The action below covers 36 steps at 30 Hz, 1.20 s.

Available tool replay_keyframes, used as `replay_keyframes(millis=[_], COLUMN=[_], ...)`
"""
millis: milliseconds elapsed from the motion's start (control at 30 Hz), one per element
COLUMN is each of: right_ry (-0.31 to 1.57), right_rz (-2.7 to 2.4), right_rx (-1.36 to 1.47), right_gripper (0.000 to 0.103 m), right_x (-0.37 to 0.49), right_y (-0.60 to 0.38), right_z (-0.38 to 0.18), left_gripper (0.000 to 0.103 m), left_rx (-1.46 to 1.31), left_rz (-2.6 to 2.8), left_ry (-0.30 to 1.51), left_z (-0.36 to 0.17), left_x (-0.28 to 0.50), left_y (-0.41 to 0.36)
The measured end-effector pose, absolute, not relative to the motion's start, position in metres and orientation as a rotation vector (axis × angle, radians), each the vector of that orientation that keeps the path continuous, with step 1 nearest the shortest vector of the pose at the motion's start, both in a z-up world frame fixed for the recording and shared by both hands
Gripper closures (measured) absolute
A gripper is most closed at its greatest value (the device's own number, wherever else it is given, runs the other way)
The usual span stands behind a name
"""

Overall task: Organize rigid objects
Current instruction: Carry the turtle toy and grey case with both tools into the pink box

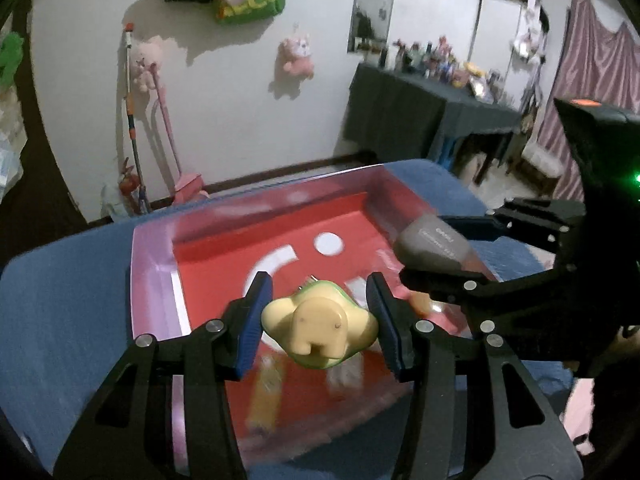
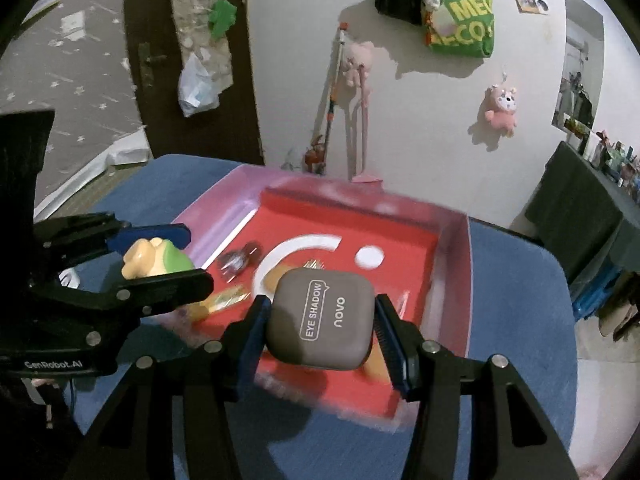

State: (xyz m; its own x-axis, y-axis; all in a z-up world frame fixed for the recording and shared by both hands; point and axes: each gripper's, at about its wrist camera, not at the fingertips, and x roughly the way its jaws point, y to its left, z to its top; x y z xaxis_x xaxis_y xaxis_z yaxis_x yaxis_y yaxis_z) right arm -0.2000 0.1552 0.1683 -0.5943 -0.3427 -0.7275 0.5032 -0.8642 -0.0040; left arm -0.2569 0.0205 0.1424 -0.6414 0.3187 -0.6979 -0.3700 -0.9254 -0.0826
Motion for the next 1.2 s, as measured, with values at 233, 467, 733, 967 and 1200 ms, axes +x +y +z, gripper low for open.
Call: replay_keyframes(millis=[233, 467, 733, 967, 1200], right_ry=[0.390, 0.439, 0.487, 0.473, 0.499], right_rz=[-2.438, -2.391, -2.341, -2.326, -2.305], right_rx=[1.192, 1.307, 1.371, 1.418, 1.461], right_gripper=[0.048, 0.048, 0.048, 0.048, 0.048], right_x=[-0.276, -0.307, -0.318, -0.331, -0.337], right_y=[0.146, 0.143, 0.144, 0.142, 0.138], right_z=[0.150, 0.122, 0.108, 0.102, 0.094], left_gripper=[0.056, 0.056, 0.056, 0.056, 0.056], left_rx=[-1.197, -1.372, -1.440, -1.491, -1.454], left_rz=[2.516, 2.414, 2.396, 2.398, 2.424], left_ry=[0.181, 0.271, 0.405, 0.375, 0.371], left_z=[0.124, 0.099, 0.095, 0.081, 0.079], left_x=[-0.323, -0.358, -0.363, -0.382, -0.383], left_y=[0.024, 0.032, 0.038, 0.041, 0.045])
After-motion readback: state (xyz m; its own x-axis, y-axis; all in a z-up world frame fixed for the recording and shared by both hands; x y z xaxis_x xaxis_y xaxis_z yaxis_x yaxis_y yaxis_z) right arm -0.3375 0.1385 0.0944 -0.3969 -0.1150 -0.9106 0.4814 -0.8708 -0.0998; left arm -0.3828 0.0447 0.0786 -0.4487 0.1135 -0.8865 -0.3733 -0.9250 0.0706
